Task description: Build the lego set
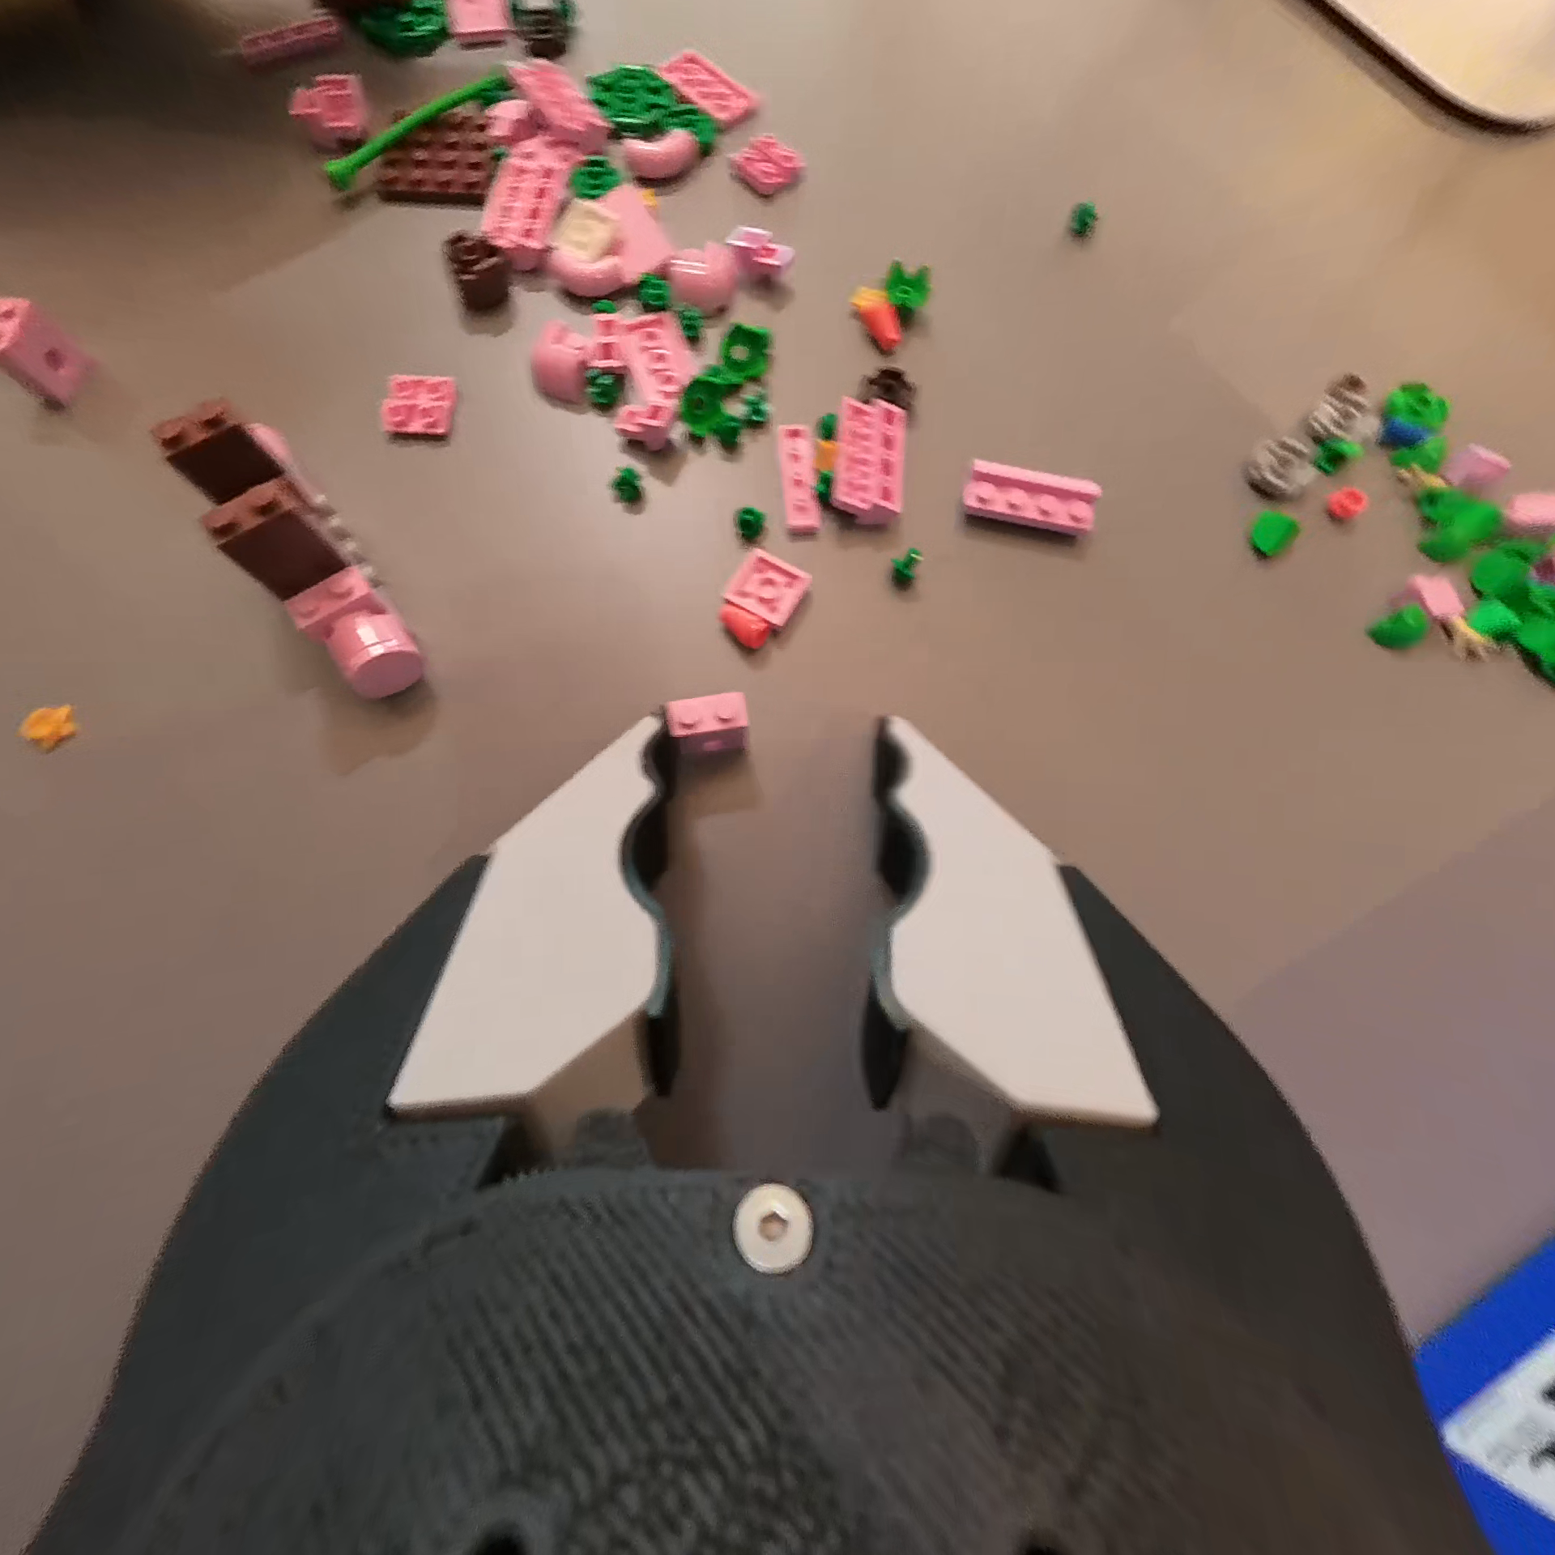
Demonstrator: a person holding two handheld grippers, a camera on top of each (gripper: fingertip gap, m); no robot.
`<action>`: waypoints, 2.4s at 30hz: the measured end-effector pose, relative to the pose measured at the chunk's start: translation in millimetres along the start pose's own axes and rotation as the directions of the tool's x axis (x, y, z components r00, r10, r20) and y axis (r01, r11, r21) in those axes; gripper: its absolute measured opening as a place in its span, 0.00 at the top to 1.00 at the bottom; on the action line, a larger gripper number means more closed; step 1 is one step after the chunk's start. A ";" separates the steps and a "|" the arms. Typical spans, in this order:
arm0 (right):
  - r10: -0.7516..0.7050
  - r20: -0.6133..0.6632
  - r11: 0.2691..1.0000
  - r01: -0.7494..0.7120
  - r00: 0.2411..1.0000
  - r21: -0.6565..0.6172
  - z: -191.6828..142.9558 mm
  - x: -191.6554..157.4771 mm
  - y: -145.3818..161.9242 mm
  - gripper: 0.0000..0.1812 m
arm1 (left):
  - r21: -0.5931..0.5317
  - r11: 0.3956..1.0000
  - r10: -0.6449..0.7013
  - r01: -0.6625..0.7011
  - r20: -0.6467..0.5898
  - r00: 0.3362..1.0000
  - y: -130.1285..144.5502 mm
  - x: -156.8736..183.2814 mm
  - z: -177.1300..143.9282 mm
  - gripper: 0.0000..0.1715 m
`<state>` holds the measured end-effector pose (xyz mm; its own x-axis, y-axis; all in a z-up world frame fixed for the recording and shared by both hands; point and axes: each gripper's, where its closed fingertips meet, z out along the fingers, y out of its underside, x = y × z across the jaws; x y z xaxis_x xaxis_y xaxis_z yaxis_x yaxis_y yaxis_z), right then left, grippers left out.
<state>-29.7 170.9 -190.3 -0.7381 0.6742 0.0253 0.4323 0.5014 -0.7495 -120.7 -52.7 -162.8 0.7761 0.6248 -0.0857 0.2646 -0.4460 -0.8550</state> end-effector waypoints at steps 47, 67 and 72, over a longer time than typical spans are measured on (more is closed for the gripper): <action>0.004 0.367 1.000 0.005 0.930 -0.025 -11.1 -56.6 15.2 0.96 | -0.015 1.000 0.005 -0.005 -0.002 1.000 1.7 -0.3 2.1 0.95; -0.144 0.262 0.989 0.145 0.954 0.017 -3.3 -55.9 10.5 0.96 | -0.024 1.000 0.014 -0.014 0.000 1.000 2.7 0.5 3.1 0.95; -0.145 0.295 0.989 0.146 0.944 0.018 -4.4 -60.0 11.2 0.95 | -0.030 0.999 0.034 -0.034 0.000 0.999 3.3 2.8 3.8 0.95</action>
<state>21.7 138.4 -197.3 -0.9127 0.4039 -0.0624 0.3100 0.5848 -0.7496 -119.7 -50.0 -167.8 0.7846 0.6094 -0.1143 0.2556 -0.4859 -0.8358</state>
